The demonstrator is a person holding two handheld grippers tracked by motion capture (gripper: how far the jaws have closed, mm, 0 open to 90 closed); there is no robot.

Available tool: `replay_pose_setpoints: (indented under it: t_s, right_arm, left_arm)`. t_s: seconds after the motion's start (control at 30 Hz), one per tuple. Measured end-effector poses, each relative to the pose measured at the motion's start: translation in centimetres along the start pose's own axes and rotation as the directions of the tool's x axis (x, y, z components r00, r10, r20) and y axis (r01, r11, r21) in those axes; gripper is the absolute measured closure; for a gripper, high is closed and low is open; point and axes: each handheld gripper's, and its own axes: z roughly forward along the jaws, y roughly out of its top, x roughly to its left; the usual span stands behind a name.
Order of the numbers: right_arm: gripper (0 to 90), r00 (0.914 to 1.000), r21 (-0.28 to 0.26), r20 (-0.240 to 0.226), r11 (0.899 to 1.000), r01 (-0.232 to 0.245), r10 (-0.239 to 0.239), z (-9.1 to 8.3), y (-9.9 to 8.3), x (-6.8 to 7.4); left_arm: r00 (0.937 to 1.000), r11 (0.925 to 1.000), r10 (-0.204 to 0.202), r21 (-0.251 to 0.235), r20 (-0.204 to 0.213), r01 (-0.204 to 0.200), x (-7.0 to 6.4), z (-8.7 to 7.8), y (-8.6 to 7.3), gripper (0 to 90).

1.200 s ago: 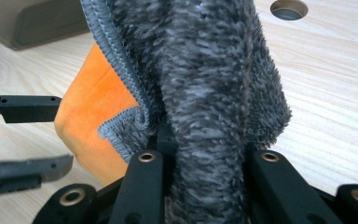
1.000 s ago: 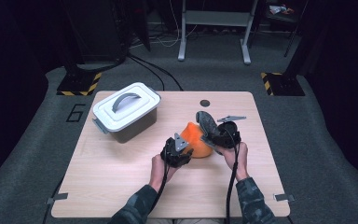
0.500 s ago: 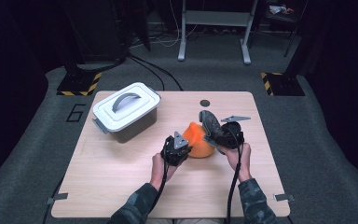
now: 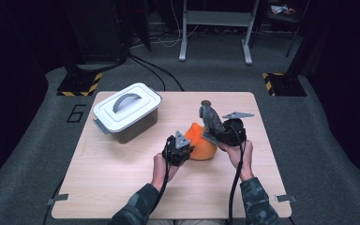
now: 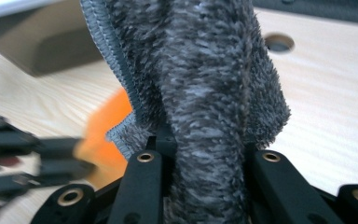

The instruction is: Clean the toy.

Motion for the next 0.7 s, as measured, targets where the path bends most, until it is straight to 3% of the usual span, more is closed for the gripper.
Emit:
replay_pose_setpoints:
  t_s: [0.13, 0.27, 0.4, 0.7]
  right_arm:
    - [72.0, 0.9992, -0.019, -0.03, 0.999, 0.026, -0.027, -0.1, 1.2, 1.4]
    - [71.8, 0.9984, 0.012, -0.043, 0.999, 0.037, -0.037, 1.1, 1.5, 2.1]
    - [71.9, 0.9981, 0.039, -0.027, 0.998, 0.056, -0.055, 2.6, 0.8, 1.8]
    - [71.9, 1.0, 0.067, 0.003, 0.998, -0.001, 0.0, 2.5, -0.6, 0.0]
  left_arm:
    - [1.0, 1.0, 0.004, -0.001, -0.001, -0.004, 0.0, 0.1, 0.0, 80.3]
    - [1.0, 0.9999, 0.01, 0.006, -0.001, -0.01, 0.0, 0.0, -0.1, 80.3]
    - [1.0, 0.9999, -0.003, 0.01, -0.008, 0.003, 0.4, 0.2, -0.6, 80.3]
    - [1.0, 0.9999, -0.009, 0.015, -0.004, 0.009, 0.6, 0.2, -0.8, 80.2]
